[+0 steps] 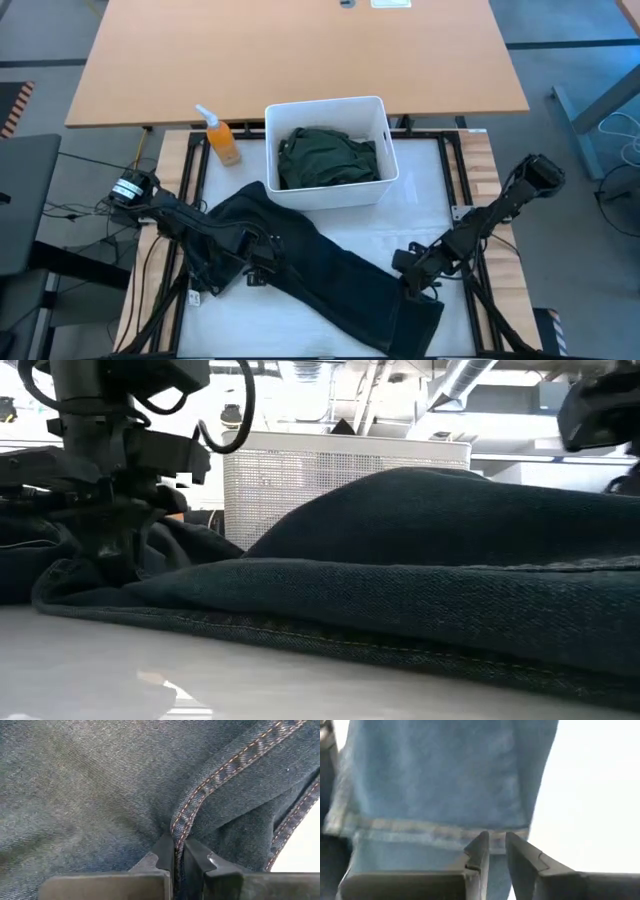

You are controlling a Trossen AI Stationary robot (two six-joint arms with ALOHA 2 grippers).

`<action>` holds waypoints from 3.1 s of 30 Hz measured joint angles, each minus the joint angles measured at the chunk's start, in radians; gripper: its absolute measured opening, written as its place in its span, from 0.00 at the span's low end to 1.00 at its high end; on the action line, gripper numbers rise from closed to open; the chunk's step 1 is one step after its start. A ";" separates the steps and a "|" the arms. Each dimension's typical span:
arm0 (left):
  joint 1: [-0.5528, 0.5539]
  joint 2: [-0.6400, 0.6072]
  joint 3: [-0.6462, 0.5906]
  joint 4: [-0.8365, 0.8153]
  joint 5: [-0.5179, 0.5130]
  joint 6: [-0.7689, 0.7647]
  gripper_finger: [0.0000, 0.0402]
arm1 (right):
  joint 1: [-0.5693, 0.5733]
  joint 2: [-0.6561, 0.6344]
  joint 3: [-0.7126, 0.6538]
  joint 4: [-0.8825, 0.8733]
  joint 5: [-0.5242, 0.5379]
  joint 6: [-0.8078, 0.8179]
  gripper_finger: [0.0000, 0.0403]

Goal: Fold laundry
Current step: Fold the dark blue jeans

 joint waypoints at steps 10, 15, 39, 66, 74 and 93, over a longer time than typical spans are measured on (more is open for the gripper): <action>-0.001 0.000 0.000 0.058 -0.006 0.006 0.00 | -0.066 0.003 -0.001 0.097 -0.051 -0.125 0.39; -0.001 0.000 0.000 0.064 0.006 -0.004 0.00 | -0.102 0.003 -0.056 0.221 -0.096 -0.204 0.48; 0.013 0.000 0.000 0.090 0.019 -0.020 0.00 | 0.032 0.003 -0.175 0.360 -0.131 -0.196 0.13; -0.016 0.001 0.115 0.194 0.018 0.159 0.00 | 0.159 -0.134 0.243 -0.428 -0.574 0.490 0.03; -0.056 0.002 0.114 0.298 0.082 0.158 0.00 | 0.142 0.010 0.243 -0.451 -0.589 0.323 0.05; -0.085 0.003 0.113 0.340 0.039 0.103 0.00 | 0.272 -0.018 0.336 -0.527 -0.298 0.505 0.38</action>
